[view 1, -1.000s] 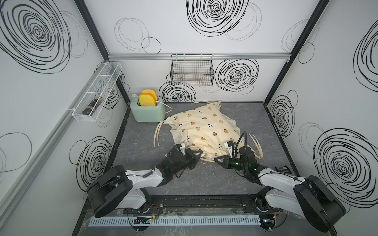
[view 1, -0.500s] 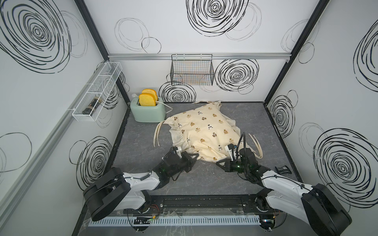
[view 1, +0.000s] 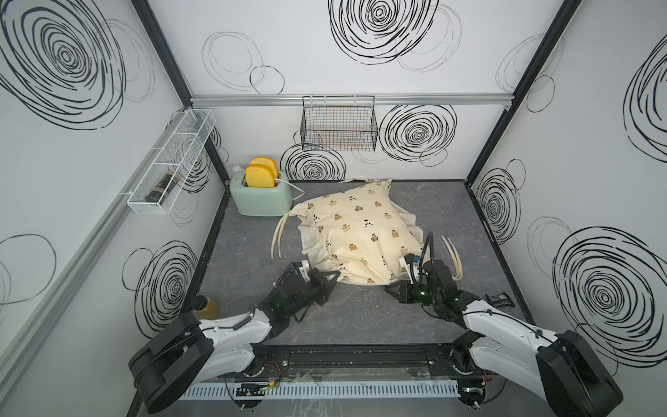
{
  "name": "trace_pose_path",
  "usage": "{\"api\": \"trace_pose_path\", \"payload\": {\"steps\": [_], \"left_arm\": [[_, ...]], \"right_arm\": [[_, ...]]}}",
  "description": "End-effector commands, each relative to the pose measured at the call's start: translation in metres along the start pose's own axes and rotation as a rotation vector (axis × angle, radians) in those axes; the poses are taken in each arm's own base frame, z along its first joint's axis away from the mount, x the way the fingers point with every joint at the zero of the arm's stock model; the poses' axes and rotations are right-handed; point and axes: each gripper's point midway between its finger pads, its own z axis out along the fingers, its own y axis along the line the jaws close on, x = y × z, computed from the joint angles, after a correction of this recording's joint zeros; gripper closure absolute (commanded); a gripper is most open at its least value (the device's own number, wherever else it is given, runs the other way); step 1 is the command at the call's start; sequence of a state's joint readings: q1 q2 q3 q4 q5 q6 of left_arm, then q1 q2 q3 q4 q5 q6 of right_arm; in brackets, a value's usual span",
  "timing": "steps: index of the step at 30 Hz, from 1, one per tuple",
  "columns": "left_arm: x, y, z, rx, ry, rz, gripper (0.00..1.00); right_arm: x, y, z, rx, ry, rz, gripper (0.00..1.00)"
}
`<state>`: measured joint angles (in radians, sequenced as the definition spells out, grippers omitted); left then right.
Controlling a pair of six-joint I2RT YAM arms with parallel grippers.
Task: Zip up pillowcases
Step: Zip the zipper on the pillowcase.
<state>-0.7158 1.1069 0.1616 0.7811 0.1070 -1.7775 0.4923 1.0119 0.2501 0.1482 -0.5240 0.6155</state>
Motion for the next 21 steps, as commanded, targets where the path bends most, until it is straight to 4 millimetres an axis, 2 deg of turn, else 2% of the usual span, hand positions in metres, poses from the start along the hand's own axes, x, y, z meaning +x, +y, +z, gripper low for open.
{"api": "trace_pose_path", "payload": {"steps": [1,9,10,17,21], "left_arm": [[-0.015,-0.005,-0.009,0.028,-0.054,0.007,1.00],[-0.041,0.000,-0.029,0.006,-0.124,0.019,1.00],[-0.044,0.006,-0.031,-0.018,-0.135,0.015,1.00],[-0.060,0.013,-0.041,-0.034,-0.167,0.008,1.00],[-0.070,0.016,-0.047,-0.045,-0.188,0.006,1.00]], "right_arm": [[-0.002,-0.015,-0.005,0.073,-0.002,0.022,0.99],[-0.015,-0.043,-0.018,0.159,-0.046,0.083,0.99],[-0.016,-0.047,-0.020,0.169,-0.052,0.093,0.99],[-0.036,-0.075,-0.036,0.249,-0.126,0.154,1.00],[-0.045,-0.080,-0.043,0.263,-0.138,0.156,1.00]]}}
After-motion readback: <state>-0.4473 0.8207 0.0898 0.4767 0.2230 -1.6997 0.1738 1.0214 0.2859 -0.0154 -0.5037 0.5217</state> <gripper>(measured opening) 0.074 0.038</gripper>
